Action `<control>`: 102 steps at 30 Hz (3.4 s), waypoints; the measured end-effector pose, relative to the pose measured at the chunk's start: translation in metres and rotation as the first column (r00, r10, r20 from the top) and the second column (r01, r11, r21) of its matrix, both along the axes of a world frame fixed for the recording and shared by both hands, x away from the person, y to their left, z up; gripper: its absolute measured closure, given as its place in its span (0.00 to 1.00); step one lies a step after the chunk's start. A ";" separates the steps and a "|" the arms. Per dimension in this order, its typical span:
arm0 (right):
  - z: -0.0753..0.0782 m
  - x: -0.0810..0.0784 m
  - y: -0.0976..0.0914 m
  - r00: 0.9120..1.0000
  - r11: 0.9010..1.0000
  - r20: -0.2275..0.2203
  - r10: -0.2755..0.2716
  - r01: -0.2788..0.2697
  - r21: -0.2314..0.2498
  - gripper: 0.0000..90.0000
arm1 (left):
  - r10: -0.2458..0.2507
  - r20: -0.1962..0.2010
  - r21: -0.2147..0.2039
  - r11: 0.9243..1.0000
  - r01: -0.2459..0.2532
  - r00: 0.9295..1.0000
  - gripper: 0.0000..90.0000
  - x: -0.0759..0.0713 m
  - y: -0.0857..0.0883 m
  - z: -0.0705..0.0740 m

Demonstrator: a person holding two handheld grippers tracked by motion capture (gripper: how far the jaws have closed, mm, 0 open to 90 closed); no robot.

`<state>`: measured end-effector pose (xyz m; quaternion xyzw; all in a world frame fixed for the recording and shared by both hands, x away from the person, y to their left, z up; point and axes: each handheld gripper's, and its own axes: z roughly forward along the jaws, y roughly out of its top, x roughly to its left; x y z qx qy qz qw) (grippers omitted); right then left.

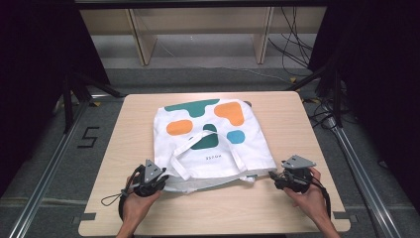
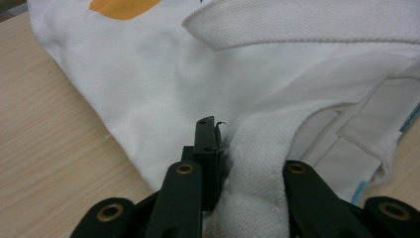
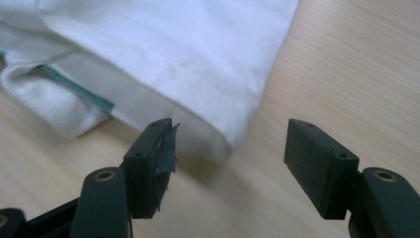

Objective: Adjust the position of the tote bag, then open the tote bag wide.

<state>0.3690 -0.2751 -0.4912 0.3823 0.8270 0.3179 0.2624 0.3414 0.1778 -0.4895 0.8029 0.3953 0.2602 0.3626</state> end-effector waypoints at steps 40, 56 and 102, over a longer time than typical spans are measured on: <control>0.018 -0.059 0.009 0.994 0.996 0.073 0.083 -0.084 0.012 0.86 | 0.020 -0.054 0.172 0.985 -0.010 0.998 0.70 -0.019 0.003 -0.014; 0.021 -0.058 0.003 0.994 0.996 0.090 0.066 -0.071 0.050 0.86 | -0.065 -0.008 0.043 0.997 0.065 0.998 0.94 -0.023 0.010 0.011; 0.128 -0.047 -0.009 0.936 0.988 0.349 0.040 -0.089 0.127 0.90 | -0.109 0.239 -0.167 0.974 0.152 0.965 0.96 -0.021 0.014 0.115</control>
